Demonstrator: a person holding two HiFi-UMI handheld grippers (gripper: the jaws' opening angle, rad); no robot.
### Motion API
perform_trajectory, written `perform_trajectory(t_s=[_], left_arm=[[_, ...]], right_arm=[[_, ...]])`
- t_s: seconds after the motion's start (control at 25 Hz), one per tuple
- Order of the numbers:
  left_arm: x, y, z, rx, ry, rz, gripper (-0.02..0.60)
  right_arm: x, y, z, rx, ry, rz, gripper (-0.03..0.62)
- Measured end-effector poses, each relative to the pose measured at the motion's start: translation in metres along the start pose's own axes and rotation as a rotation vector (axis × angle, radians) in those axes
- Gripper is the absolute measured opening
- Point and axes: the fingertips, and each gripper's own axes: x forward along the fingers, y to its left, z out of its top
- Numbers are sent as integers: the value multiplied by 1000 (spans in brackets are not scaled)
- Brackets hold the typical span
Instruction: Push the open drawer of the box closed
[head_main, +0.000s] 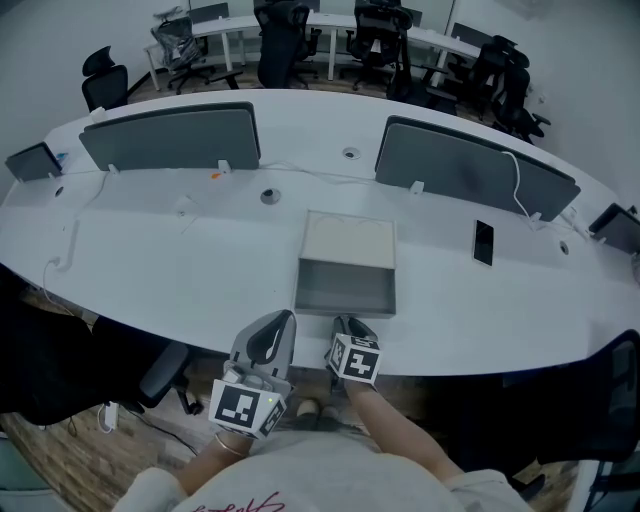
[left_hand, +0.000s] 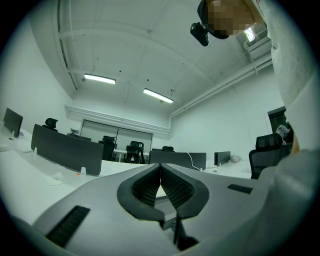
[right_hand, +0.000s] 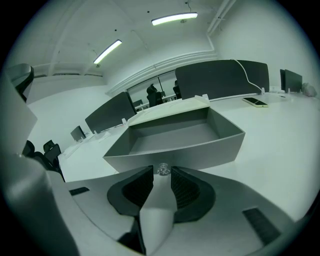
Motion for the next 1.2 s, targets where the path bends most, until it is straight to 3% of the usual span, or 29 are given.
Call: perform_trajectory(t_s=[0.2,0.68,1.2], left_arm=[[1,5,0,0,-1,13,9],[9,7,-4,7,-2,3,9],[13,17,1,11,4,41,9]], right_arm=[[3,-2,2,12,4,-15,83],[9,2,16,26,-19,24,78],[27,0,36,38,-26,33,78]])
